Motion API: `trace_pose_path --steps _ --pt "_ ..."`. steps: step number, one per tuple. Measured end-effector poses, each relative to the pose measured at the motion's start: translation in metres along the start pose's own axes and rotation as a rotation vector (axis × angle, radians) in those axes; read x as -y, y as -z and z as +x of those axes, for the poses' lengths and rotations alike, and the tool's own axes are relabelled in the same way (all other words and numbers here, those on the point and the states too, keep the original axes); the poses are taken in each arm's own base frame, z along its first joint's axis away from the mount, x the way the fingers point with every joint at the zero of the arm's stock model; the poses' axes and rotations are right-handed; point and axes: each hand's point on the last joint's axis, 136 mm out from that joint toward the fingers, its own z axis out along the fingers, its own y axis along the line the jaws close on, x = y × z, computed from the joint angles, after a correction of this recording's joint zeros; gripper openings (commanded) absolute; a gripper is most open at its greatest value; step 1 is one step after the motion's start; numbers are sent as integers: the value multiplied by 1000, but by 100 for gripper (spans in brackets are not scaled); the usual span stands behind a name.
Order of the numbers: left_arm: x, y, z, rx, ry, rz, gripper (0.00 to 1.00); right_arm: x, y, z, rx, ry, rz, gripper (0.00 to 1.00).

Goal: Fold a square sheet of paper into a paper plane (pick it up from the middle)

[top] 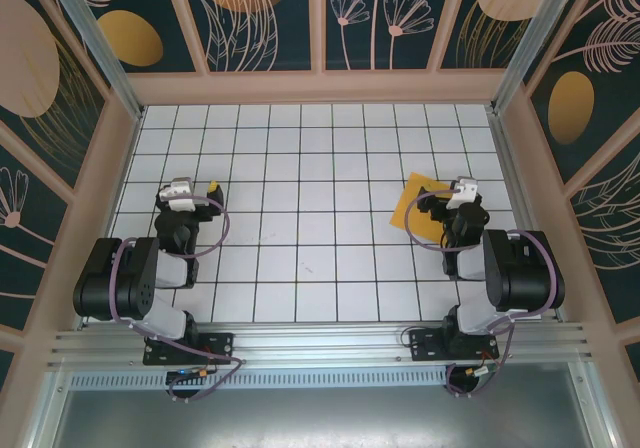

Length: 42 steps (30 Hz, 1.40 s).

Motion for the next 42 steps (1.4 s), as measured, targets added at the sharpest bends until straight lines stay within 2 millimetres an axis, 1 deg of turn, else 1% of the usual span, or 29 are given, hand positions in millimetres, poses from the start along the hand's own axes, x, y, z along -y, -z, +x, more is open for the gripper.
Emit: trace_pose_path --steps 10,24,28,29,31,32,36,38,39,40,41,42 --pt "-1 0 0 0 0 -5 99 2 0 0 0 -3 -5 99" --pt "-11 0 -1 6 13 -63 98 2 0 -1 0 -4 -10 99" --pt "-15 2 -3 13 23 -85 98 1 -2 -2 -4 -2 -8 99" --pt "-16 4 -6 18 26 -94 99 0 -3 -2 -11 -2 -7 99" --pt "-18 8 -18 39 36 -108 98 0 -9 -8 -39 -6 4 99" --pt "-20 11 -26 55 46 -122 99 1 -15 -15 -56 -16 13 99" --pt "-36 21 -60 112 156 -220 99 0 -47 -61 -131 -118 42 99" --pt "-39 22 -74 125 226 -238 99 -4 -59 -78 -178 -189 38 99" --pt "-39 23 -82 134 271 -234 98 -9 -65 -81 -210 -224 21 99" --pt "-36 24 -86 138 311 -218 99 -13 -69 -80 -245 -255 0 99" --pt "-32 25 -90 140 356 -191 98 -20 -72 -72 -295 -292 -28 99" --pt "-26 26 -92 136 399 -152 99 -26 -72 -60 -349 -329 -56 99"
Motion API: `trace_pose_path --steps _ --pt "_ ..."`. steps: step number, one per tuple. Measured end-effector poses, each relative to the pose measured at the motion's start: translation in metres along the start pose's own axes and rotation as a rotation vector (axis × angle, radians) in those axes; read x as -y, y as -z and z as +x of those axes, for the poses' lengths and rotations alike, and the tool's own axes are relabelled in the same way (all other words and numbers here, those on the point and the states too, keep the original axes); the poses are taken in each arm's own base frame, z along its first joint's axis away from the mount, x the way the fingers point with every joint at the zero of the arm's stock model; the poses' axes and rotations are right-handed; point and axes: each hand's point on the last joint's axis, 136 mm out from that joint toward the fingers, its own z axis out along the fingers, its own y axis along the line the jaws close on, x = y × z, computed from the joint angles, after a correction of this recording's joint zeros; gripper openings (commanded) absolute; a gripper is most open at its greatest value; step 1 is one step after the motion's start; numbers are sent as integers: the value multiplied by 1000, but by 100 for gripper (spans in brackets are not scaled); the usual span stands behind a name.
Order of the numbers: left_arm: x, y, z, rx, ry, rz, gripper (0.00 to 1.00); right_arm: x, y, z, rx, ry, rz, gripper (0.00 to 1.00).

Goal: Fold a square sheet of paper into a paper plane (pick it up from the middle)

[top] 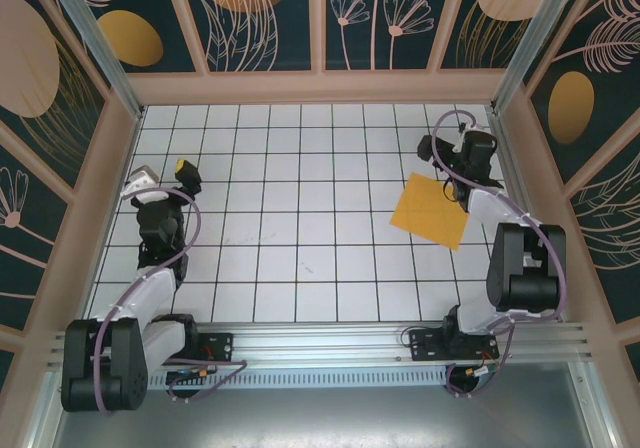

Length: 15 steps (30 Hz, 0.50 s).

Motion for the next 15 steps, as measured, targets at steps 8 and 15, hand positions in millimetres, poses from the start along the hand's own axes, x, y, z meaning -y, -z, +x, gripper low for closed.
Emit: trace_pose_path --steps 8,15 --pt "44 -4 63 -353 166 159 99 -23 -3 110 -405 -130 -60 97" --pt "63 15 109 -564 124 174 98 -45 -17 136 -508 -59 1 97"
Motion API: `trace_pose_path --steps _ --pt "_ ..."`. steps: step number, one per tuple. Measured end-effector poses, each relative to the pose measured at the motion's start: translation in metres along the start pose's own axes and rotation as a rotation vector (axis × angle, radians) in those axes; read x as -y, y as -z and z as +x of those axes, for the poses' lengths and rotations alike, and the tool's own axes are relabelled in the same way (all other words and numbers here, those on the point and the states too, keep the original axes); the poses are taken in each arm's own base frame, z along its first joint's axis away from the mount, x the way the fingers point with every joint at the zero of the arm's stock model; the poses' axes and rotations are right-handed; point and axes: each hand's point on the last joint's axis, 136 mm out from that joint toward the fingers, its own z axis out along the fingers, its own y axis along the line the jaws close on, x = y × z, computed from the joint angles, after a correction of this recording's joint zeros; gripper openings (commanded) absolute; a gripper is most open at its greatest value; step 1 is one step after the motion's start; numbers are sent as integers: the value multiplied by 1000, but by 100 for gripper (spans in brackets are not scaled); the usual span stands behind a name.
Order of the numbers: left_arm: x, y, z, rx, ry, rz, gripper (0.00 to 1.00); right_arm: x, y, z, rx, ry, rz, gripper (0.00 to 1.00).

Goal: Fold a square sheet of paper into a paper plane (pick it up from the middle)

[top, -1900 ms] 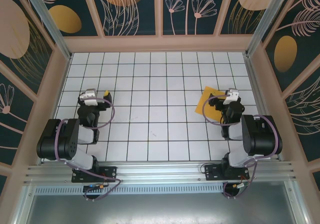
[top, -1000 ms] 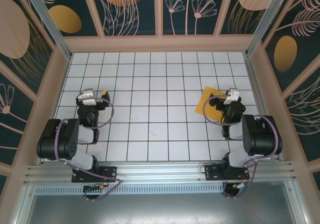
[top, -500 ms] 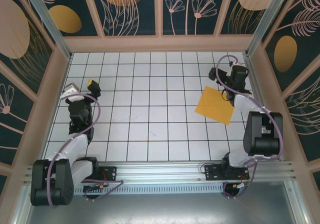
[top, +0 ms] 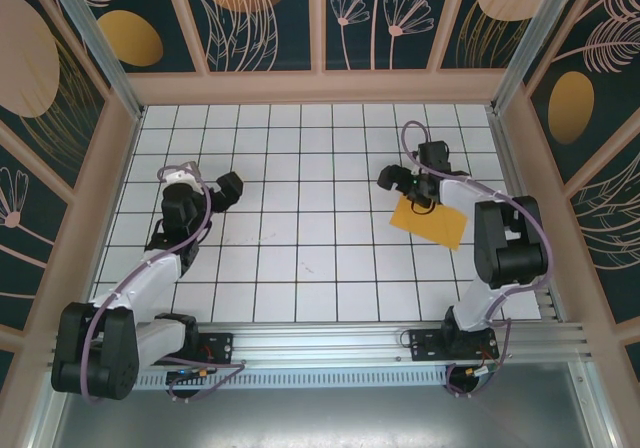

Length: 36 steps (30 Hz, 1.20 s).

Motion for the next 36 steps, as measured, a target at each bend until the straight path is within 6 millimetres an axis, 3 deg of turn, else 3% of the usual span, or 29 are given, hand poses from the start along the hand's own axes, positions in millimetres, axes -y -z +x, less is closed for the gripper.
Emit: trace_pose_path --steps 7,11,15,22,27,29,32,36 --pt "-11 6 20 -71 -10 -43 98 8 -18 17 -43 8 106 97" --pt "-12 9 21 -79 -18 -46 98 -2 -21 22 -46 47 114 96" --pt "-14 9 24 -92 -27 -56 98 -27 -27 39 -78 135 84 94" --pt "-16 10 28 -109 -29 -64 98 -89 -32 100 -182 343 -28 92" --pt "-13 10 31 -123 -27 -44 98 -112 -26 125 -238 397 -53 93" --pt "-11 10 32 -133 -25 -31 99 -117 -20 119 -231 407 -32 93" --pt "-5 9 37 -158 -16 -1 99 -113 -6 94 -178 388 17 91" --pt "9 4 53 -227 -17 47 99 -80 9 49 -116 302 115 92"
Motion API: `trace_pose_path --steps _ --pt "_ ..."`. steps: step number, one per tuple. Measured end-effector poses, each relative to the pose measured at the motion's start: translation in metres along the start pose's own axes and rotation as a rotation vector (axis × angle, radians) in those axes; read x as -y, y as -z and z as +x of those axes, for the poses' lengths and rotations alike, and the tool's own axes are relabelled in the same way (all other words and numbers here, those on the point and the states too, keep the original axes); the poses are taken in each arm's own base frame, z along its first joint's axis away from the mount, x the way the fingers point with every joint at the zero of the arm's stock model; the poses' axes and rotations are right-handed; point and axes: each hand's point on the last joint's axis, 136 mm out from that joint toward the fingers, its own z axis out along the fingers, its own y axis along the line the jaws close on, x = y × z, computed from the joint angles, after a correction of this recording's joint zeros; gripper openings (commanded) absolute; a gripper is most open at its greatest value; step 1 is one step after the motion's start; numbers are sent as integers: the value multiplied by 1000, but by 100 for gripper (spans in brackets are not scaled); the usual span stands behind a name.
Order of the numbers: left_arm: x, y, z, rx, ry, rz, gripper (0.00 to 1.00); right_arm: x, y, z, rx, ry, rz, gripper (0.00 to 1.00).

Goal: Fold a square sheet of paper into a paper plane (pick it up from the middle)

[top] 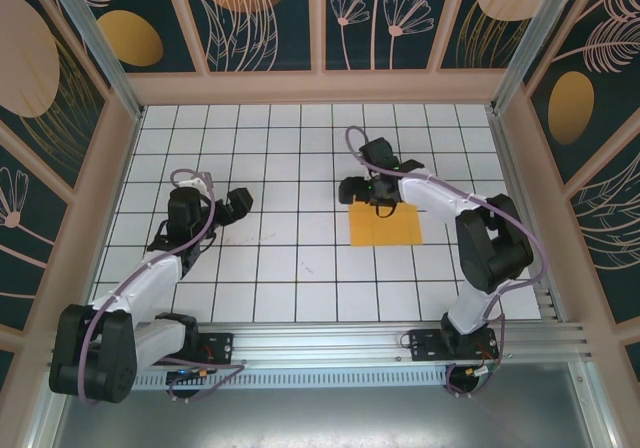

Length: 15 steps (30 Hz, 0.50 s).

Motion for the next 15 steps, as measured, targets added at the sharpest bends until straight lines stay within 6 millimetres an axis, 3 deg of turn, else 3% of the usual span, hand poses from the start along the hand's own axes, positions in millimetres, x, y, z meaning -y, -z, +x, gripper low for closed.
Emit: trace_pose_path --steps 2,4,11,15 --pt "12 -8 15 -52 -11 28 99 27 1 -3 -5 -44 68 93" --pt "26 -16 31 -106 -21 57 99 40 0 3 -36 -56 115 93" --pt "82 -41 78 -239 -70 167 99 54 -22 31 -152 -36 207 95" --pt "92 -46 92 -265 -63 193 99 56 -29 37 -181 -22 230 96"
